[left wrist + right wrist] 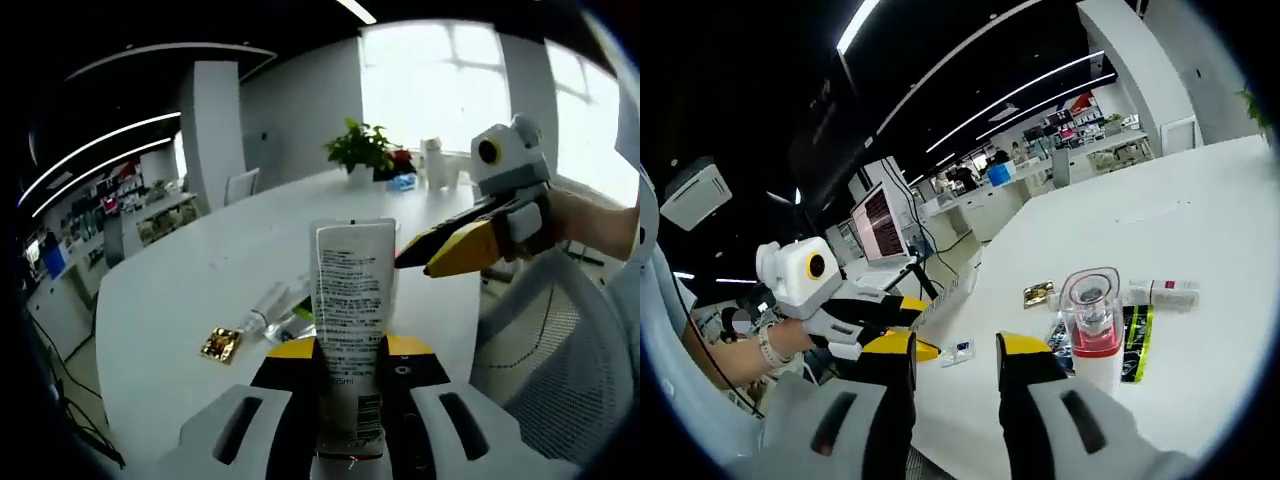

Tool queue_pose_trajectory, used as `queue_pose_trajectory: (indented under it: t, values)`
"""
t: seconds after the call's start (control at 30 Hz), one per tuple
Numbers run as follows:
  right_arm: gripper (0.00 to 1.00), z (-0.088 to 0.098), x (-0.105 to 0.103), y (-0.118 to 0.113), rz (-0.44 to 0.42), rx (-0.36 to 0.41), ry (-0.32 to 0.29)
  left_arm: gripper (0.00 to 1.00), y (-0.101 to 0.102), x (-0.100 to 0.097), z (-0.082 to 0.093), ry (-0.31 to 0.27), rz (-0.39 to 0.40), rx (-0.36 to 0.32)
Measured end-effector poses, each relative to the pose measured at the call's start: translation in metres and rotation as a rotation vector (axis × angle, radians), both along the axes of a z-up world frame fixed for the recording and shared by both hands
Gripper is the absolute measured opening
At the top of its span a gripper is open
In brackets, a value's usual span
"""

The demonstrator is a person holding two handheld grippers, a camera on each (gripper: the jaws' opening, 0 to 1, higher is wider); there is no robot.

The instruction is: Arrange the skincare products in the storage area until every visible bottle or jar stands upright without overlapping.

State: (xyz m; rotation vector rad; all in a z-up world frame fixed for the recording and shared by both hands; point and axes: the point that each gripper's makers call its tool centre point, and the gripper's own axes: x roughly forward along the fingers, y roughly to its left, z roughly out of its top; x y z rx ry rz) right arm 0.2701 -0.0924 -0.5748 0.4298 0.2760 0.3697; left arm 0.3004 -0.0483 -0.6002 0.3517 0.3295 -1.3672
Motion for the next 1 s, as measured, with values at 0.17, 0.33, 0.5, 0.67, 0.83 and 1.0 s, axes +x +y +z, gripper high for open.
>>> queue_pose_trajectory:
  t: [0.17, 0.33, 0.5, 0.67, 0.83, 1.0]
  values:
    - [0.30, 0.004, 0.002, -0.005, -0.023, 0.007, -0.015, 0.18, -0.004, -0.011, -0.002, -0.013, -0.029, 0.011]
    - [0.24, 0.006, 0.004, -0.010, -0.036, 0.067, -0.014, 0.18, -0.011, -0.023, -0.001, -0.034, -0.058, 0.010]
    - [0.12, 0.010, 0.003, -0.008, -0.027, 0.091, -0.020, 0.18, -0.013, -0.026, 0.000, -0.035, -0.070, 0.005]
    - [0.07, 0.010, 0.001, -0.007, -0.026, 0.106, -0.003, 0.18, -0.016, -0.026, -0.003, -0.043, -0.078, 0.010]
    - [0.05, 0.009, 0.001, -0.001, -0.026, 0.013, -0.003, 0.18, -0.019, -0.024, -0.014, -0.067, -0.076, 0.056]
    - [0.04, 0.007, 0.002, 0.007, -0.003, -0.086, 0.001, 0.18, -0.019, -0.022, -0.028, -0.062, -0.073, 0.098]
